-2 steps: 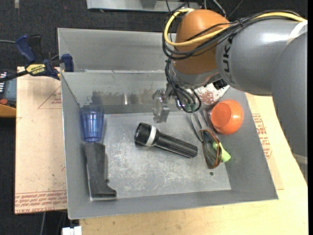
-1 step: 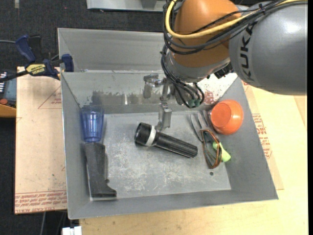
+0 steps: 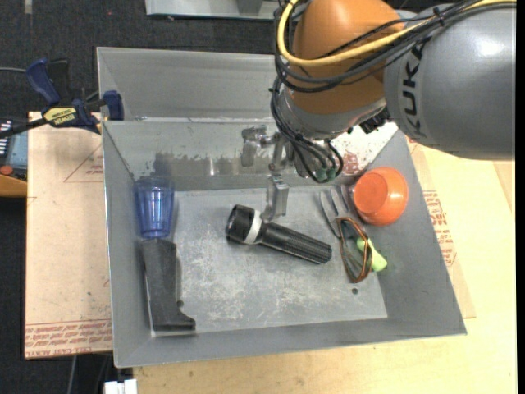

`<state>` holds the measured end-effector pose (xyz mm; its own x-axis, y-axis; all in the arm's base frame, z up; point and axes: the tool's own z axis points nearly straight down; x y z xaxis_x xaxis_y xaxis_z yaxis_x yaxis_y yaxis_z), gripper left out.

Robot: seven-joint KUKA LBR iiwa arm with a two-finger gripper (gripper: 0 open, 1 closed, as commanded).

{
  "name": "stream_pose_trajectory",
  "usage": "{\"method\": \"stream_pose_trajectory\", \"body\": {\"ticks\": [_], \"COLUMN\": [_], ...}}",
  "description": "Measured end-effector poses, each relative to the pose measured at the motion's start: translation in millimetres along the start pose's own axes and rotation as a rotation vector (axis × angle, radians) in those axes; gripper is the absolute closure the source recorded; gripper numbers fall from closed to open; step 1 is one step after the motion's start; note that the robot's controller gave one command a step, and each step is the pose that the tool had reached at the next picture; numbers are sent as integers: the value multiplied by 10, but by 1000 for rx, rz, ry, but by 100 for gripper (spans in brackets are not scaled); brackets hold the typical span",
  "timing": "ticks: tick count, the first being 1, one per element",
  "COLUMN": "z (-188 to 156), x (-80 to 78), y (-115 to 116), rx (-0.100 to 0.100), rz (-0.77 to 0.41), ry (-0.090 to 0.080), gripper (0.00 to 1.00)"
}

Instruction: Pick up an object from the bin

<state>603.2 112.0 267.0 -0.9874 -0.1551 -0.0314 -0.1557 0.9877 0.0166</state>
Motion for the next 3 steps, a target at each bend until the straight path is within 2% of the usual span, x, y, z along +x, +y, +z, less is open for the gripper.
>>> {"method": "stream_pose_trajectory", "body": {"ticks": [1,2,3], "z": [-1027,-1026,-858], "x": [239,160,632], "y": [8,14,163], "rx": [-1,0,2], "rz": [-80,-71,-307], "ry": [-2,-21,-18], "gripper": [0,0,0]}}
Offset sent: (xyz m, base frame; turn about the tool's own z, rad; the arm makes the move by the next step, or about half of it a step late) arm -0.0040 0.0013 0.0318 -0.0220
